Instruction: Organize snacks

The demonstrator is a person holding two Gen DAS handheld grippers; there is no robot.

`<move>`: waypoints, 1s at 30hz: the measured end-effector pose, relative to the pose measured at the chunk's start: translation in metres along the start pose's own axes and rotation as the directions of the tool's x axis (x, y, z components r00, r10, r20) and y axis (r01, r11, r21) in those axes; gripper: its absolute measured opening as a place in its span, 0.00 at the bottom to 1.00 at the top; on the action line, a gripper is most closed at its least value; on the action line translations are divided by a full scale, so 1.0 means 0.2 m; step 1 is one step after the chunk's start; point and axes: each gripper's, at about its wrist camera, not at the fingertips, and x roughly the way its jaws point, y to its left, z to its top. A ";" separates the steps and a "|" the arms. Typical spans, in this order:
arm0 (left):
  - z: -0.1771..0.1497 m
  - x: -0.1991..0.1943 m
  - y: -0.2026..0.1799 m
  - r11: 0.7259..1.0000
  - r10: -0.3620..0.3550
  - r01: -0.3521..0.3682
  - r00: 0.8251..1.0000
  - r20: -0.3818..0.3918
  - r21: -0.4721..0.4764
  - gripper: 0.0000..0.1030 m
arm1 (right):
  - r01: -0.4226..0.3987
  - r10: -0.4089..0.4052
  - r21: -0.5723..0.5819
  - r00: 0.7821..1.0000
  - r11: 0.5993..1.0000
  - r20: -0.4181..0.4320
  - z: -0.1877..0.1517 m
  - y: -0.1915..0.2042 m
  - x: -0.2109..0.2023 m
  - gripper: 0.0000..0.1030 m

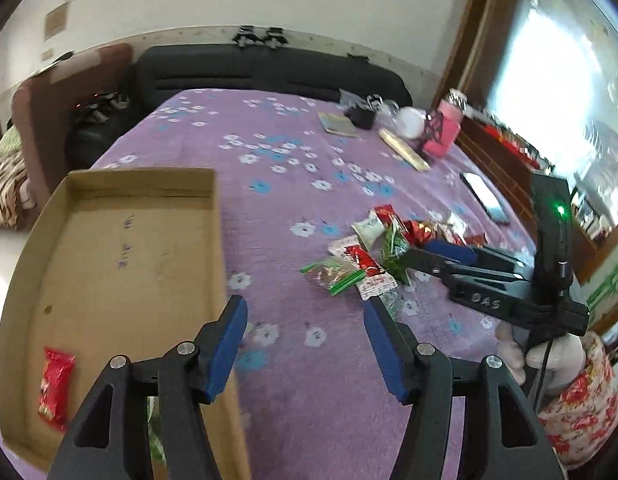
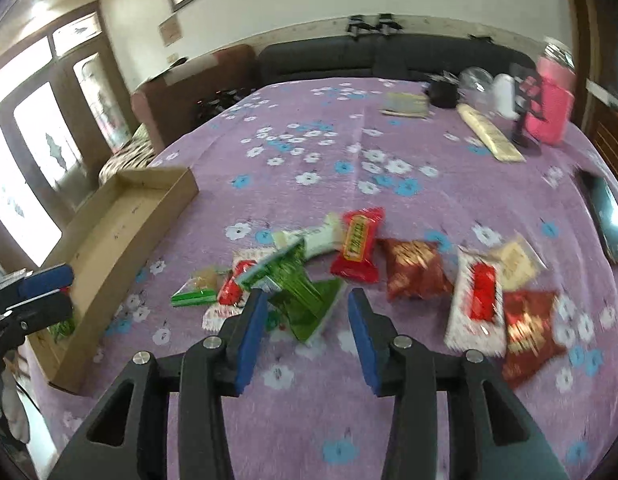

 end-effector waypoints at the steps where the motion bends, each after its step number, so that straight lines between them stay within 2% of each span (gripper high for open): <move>1: 0.01 0.03 -0.02 1.000 0.004 -0.003 1.000 -0.014 0.027 0.62 | 0.008 -0.008 -0.016 1.000 1.000 -0.003 0.00 0.00 0.02 0.48; 5: 0.04 0.13 -0.09 0.993 0.021 -0.012 0.997 -0.073 0.120 0.62 | 0.007 -0.007 -0.050 1.000 0.999 -0.017 0.01 0.02 0.10 0.48; 8: 0.06 0.21 -0.13 0.987 0.031 -0.011 0.992 -0.121 0.160 0.62 | -0.052 0.052 -0.002 0.998 0.999 -0.045 0.01 0.00 0.14 0.24; 15: 0.14 0.37 -0.20 0.968 0.071 -0.026 0.982 -0.176 0.250 0.62 | -0.098 0.101 0.116 0.995 0.988 -0.021 -0.01 -0.09 0.09 0.18; 20: 0.19 0.50 -0.21 0.969 0.086 -0.032 0.973 -0.213 0.244 0.62 | -0.111 0.110 0.163 0.994 0.980 0.010 -0.01 -0.15 0.05 0.18; 21: 0.19 0.51 -0.21 0.968 0.089 -0.034 0.973 -0.215 0.247 0.60 | -0.117 0.116 0.172 0.993 0.978 0.019 -0.01 -0.16 0.03 0.18; 23: 0.18 0.55 -0.21 0.967 0.097 -0.035 0.967 -0.235 0.254 0.42 | -0.126 0.124 0.182 0.992 0.975 0.025 -0.01 -0.17 0.02 0.18; 30: 0.16 0.53 -0.22 0.962 0.120 -0.061 0.970 -0.211 0.267 0.33 | -0.147 0.142 0.197 0.989 0.969 0.040 -0.01 -0.18 -0.01 0.18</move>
